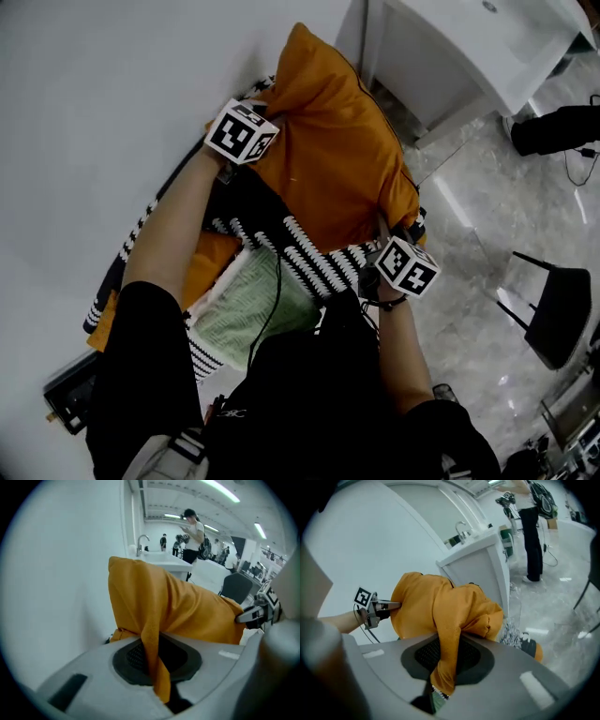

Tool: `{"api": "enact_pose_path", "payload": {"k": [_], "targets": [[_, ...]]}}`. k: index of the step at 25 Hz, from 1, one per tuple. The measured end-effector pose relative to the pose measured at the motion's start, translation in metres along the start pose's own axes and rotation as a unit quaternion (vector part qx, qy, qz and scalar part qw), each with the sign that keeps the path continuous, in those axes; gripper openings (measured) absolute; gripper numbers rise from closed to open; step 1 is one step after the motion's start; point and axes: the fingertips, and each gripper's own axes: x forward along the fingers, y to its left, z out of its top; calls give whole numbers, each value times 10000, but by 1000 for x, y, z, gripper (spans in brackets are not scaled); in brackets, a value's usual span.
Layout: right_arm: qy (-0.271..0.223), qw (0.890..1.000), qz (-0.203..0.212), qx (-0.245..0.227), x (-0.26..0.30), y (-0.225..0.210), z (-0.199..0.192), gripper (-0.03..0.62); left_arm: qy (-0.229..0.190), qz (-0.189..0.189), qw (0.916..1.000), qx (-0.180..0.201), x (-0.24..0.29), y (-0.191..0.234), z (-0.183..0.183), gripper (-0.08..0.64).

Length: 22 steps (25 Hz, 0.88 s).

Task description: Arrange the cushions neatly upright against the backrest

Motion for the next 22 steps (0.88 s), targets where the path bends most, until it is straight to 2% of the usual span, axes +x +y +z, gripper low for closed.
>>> {"api": "enact_pose_path", "payload": {"k": [2,4,6,9,14,18,22], "targets": [[99,9980,187,-601,-6,17,23,64,-242,303,9985,-381,-43,6,-11,34],[331,9902,419,-1289,-7,41,42,64,-403,666,9944,-713,-87,11,-27,35],[545,9762,625,-2002,-3,70,57,64,-568,988,9876,-1077,-131,14,-50,35],[791,9468,878,-2994,11,117,68,69,-740,1390,9719,-1751,-185,11,-99,35],[878,8983,1085,-4166,44,188,64,78,-828,1779,9342,-2978,-237,-15,-188,43],[1039,8430,1288,-5119,88,247,40,80,-821,2099,8856,-4061,-250,-42,-259,41],[1256,7966,1324,-5763,108,268,4,83,-733,1990,8516,-4794,-235,-74,-315,41]]}}
